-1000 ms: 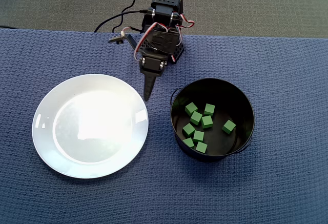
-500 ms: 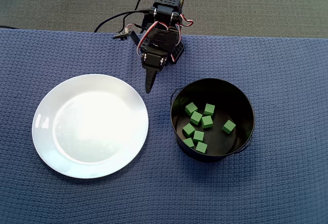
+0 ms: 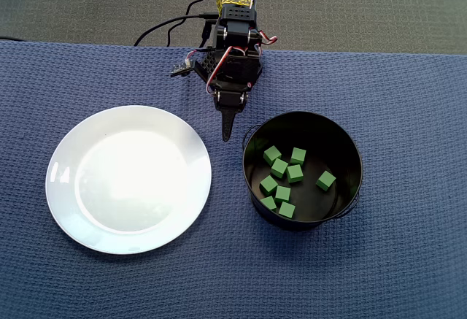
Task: Pick up the green cubes from the white plate and place them in the black recipient
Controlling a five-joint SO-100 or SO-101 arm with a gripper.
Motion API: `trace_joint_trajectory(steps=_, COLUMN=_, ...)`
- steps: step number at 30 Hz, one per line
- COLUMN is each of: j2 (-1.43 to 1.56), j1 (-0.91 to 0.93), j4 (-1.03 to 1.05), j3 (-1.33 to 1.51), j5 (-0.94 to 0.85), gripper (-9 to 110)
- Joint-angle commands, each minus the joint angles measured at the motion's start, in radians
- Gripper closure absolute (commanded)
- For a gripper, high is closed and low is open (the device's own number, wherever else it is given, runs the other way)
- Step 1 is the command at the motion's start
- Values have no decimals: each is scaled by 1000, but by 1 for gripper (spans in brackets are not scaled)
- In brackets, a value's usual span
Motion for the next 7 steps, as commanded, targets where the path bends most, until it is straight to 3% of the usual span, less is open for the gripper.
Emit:
trace_joint_trajectory(steps=1, j2=8, j1=-23, j4=-20, j3=12, j5=-18, gripper=102)
trace_joint_trajectory(steps=7, j2=9, j1=-23, j4=-34, j3=21, j5=-11, gripper=102)
